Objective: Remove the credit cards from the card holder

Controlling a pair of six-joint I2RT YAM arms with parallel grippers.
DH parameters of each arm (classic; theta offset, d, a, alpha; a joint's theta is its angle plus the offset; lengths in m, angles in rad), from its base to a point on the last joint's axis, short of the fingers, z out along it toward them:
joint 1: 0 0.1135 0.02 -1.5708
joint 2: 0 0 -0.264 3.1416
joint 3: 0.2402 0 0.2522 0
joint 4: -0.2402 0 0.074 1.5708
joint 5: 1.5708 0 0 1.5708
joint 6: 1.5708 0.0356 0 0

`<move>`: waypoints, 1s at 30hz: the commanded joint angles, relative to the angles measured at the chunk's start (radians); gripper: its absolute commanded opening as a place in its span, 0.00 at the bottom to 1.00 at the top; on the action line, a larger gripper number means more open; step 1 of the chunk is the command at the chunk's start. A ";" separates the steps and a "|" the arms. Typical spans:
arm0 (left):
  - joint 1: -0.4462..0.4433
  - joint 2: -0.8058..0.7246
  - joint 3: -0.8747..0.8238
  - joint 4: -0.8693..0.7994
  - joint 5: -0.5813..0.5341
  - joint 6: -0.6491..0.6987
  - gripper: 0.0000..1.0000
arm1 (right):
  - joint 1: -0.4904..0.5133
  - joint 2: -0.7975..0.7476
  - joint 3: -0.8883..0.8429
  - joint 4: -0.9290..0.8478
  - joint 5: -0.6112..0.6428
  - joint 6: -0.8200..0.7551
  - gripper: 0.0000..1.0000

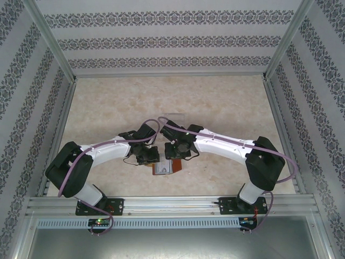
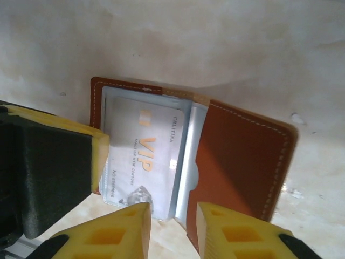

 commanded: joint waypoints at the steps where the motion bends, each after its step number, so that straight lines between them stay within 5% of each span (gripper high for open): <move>1: -0.011 -0.002 -0.008 0.009 0.007 -0.009 0.12 | 0.005 0.012 -0.036 0.068 -0.050 0.045 0.29; 30: -0.033 0.032 0.004 0.072 0.033 -0.057 0.10 | -0.083 -0.025 -0.283 0.340 -0.161 0.124 0.28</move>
